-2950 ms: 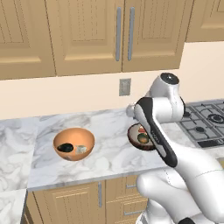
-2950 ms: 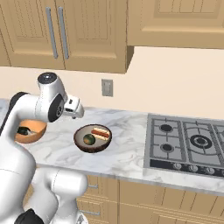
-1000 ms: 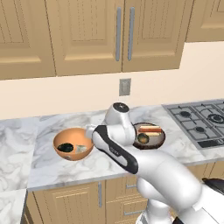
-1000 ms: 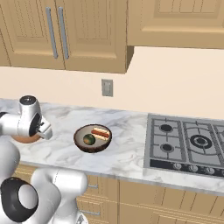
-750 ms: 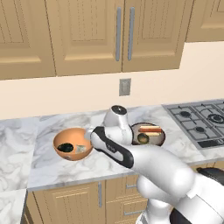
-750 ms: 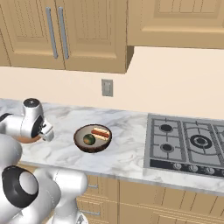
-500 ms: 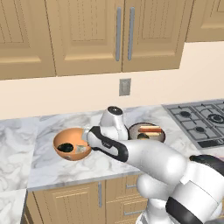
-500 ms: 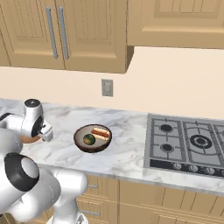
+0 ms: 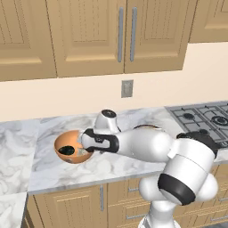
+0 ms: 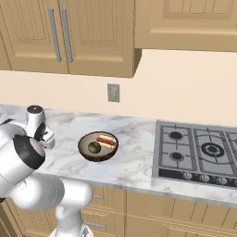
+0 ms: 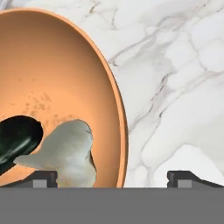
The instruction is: Place the bowl containing the garlic and eggplant in the microwave. Close the microwave door and press the start button to microwave the meal.
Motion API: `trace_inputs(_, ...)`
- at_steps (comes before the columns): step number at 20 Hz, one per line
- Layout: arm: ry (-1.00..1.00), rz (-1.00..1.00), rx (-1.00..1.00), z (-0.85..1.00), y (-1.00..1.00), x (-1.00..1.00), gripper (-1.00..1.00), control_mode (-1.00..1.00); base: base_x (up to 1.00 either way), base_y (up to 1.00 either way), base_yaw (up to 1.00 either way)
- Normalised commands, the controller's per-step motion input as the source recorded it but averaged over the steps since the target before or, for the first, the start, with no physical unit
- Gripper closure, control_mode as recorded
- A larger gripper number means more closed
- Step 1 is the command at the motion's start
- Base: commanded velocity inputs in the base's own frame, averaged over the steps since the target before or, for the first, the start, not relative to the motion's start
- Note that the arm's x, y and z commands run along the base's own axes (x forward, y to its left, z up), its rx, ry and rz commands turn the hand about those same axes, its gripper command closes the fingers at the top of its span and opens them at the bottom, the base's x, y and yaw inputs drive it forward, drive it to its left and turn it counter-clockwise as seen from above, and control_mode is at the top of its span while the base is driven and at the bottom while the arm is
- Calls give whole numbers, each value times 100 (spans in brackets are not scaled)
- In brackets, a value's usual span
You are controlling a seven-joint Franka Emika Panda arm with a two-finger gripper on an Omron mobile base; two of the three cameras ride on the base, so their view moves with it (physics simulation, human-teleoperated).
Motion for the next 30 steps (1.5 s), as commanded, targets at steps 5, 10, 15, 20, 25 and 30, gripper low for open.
trace_inputs(5, 0, 0, 0, -26, 17, 19, -100, -100, 0, 0, 0)
trace_inputs(10, 0, 0, 0, -20, 9, 11, 100, -100, 0, 0, 0)
trace_inputs(15, 0, 1, 0, 0, -1, 0, 100, -100, 0, 0, 0)
trace_inputs(20, 0, 0, 0, 0, -3, -1, 100, -100, 0, 0, 0)
trace_inputs(25, 0, 0, 0, 0, -1, -2, 100, -100, 0, 0, 0)
trace_inputs(30, -4, 0, 6, 28, -35, -17, 100, -100, 0, 0, 0)
